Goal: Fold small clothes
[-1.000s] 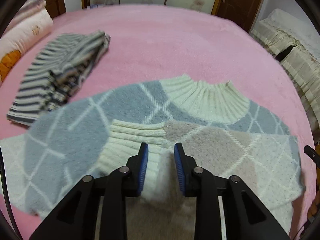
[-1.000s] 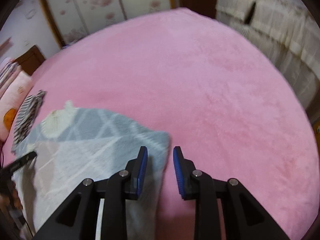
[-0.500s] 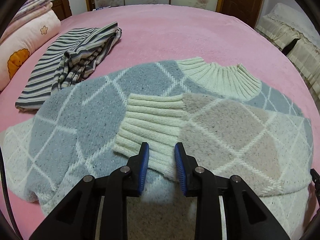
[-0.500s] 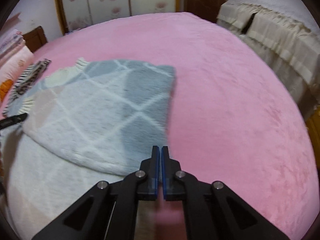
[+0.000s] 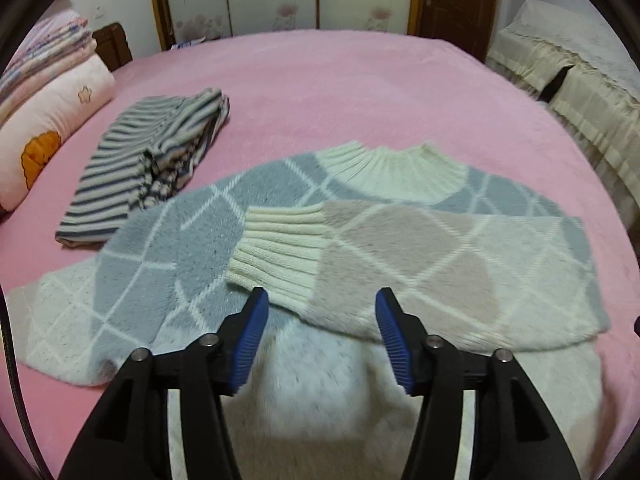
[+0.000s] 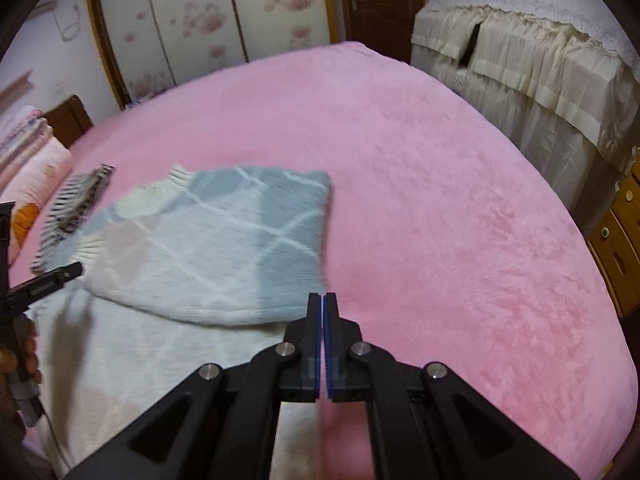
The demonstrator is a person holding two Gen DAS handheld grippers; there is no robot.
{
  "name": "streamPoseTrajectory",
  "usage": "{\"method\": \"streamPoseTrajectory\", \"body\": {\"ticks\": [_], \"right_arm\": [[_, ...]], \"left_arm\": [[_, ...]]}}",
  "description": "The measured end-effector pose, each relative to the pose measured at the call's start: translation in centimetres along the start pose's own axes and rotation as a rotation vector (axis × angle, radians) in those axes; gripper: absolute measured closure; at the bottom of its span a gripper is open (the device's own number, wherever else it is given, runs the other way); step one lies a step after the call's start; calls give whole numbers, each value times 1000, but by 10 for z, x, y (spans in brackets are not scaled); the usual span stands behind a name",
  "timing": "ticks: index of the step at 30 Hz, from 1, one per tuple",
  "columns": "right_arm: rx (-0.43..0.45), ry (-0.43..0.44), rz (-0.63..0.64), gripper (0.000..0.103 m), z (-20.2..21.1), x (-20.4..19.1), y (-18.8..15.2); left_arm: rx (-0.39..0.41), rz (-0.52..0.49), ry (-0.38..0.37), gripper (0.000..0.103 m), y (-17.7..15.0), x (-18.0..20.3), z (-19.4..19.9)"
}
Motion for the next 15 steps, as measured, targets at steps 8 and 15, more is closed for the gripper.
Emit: {"method": "streamPoseTrajectory", "body": {"ticks": [8,15], "right_arm": [[12,68,20,101,46,-35,-11],[36,112,12,101,80,-59,-20]], "left_arm": [[73,25,-48,23,-11,7,80],[105,64,-69,14,-34,3,135]]}}
Point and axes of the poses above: each gripper's, at about its wrist camera, not at the fingertips, and z roughly against the way its jaws point, x to its right, y to its top, the point moved 2 cm from there along -z, roughly the way its jaws point, and after that the axes turned 7 degrees about -z, right-handed, at the moved point
